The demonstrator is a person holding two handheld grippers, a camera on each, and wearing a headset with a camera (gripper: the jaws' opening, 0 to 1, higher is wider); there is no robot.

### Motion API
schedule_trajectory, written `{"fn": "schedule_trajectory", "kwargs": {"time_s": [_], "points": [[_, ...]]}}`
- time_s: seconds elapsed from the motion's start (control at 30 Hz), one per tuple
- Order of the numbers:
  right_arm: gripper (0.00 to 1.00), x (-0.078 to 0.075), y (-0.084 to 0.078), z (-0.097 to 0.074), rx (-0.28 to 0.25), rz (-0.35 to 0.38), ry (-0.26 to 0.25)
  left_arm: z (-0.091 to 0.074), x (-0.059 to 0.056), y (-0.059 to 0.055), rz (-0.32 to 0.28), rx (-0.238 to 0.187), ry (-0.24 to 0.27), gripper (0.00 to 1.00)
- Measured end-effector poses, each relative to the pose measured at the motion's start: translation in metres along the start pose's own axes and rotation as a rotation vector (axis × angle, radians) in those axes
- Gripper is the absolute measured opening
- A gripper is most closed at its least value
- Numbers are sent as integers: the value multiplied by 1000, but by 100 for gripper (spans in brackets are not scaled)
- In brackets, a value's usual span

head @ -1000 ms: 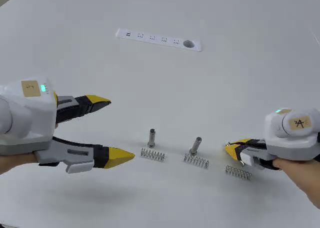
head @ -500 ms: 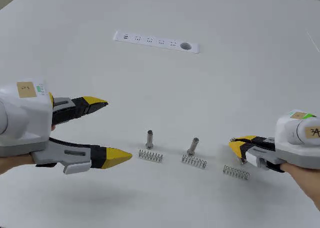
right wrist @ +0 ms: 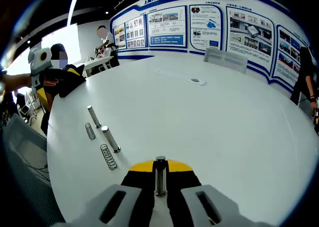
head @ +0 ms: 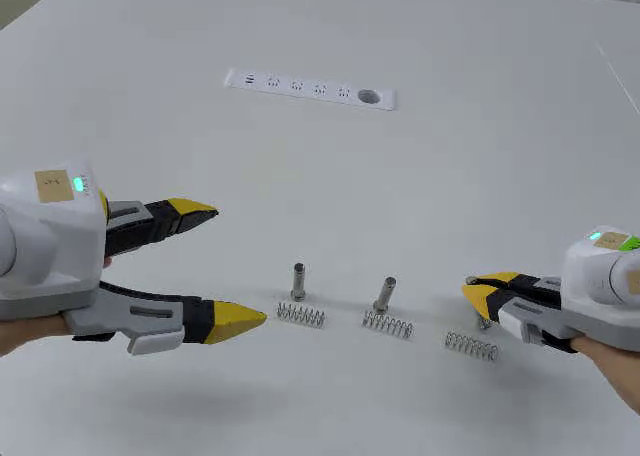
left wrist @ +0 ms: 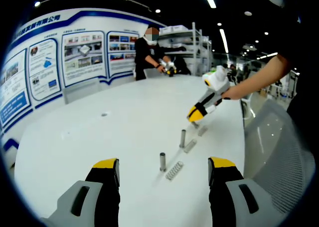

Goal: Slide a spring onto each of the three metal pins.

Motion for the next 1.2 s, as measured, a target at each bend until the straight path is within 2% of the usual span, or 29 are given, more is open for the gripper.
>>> {"fn": "schedule_trajectory", "kwargs": {"time_s": [0.3,0.37,0.5,0.6,0.8,1.03,1.1,1.2], "points": [[8,1,1,-4,-48,-5,-8,-4,-2,2,6,5,2,74],[8,3,-3,-4,-53,11,3,-5,-3,2,8,8,-3,74],[8,1,-4,-5,-69,19,-7,-3,-5,3,17,15,-15,74],[8,5,-6,-9,-96,-40,-11,-2,-6,6,22,13,-19,74],[9,10,-13,-13,-149,-76,-4,0,-10,9,36,27,-40,74],[10,9,-9,-14,-152,-141,-23,1,-12,11,40,28,-46,74],[12,8,-6,-16,-160,-141,-18,2,-13,12,42,28,-48,74],[23,9,1,-20,-167,-136,-3,2,-15,12,47,31,-52,74]]}}
Point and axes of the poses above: the centre of the closed fingertips' face, and the gripper's own axes: z roughly forward along the fingers, x roughly to its left, y roughly out of its top, the point moved 4 cm from there along -z, roughly backward along the fingers, and after that the axes turned 2 degrees about x, right-handed, at the moved point
